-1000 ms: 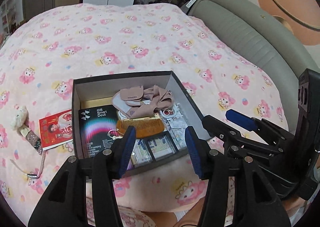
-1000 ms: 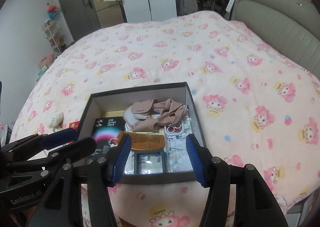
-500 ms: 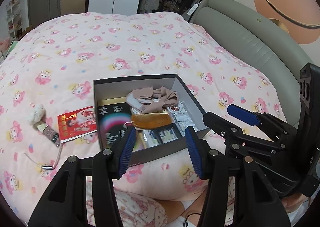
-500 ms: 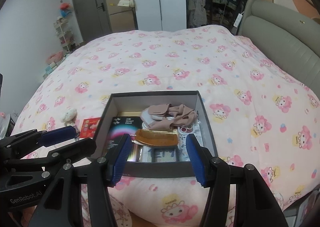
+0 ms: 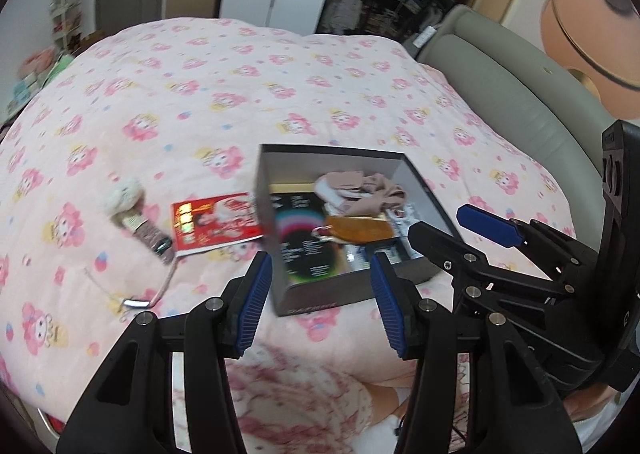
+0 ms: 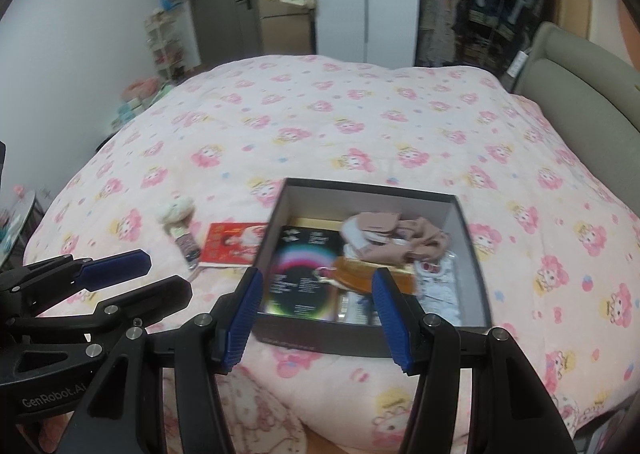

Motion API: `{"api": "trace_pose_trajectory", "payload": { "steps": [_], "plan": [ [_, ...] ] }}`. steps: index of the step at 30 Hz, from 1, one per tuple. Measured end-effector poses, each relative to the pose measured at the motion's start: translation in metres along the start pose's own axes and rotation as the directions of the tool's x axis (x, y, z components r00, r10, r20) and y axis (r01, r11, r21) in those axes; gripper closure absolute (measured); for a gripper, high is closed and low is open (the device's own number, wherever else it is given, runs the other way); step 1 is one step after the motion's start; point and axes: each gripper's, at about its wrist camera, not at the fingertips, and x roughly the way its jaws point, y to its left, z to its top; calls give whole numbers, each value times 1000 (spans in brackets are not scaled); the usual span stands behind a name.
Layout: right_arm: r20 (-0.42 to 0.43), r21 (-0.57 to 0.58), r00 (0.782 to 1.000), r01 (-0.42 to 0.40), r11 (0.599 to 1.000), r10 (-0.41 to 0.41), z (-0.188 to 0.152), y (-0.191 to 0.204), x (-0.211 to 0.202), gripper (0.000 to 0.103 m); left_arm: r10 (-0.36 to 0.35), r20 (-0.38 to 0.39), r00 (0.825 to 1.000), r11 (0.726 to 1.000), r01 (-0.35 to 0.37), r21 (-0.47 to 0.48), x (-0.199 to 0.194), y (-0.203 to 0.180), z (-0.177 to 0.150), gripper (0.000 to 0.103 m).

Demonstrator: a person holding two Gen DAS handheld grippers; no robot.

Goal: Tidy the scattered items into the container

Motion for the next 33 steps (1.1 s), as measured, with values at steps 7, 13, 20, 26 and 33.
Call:
{"api": "trace_pose_trajectory", "payload": {
  "steps": [7, 13, 20, 26, 33],
  "plan": [
    [-38, -87, 997, -65, 994, 62, 3, 55, 23, 50, 51, -1, 999, 992, -50, -116, -12, 57, -17, 51],
    [-93, -166, 987, -146, 975, 132, 3, 99, 47, 50, 78, 0, 997, 970, -76, -230, -14, 106, -36, 51],
    [-206, -246, 960, -238, 940, 189, 2, 144, 100, 50, 88, -31, 996, 926, -93, -367, 7, 167, -57, 51],
    [-336, -204, 904, -345, 916, 266, -1, 164, 157, 50, 69, -62, 996, 877, -90, -472, 40, 217, -70, 52],
    [-456, -153, 857, -339, 928, 238, -2, 162, 222, 50, 9, -135, 991, 790, -89, -606, 88, 270, -92, 53]
  ]
}}
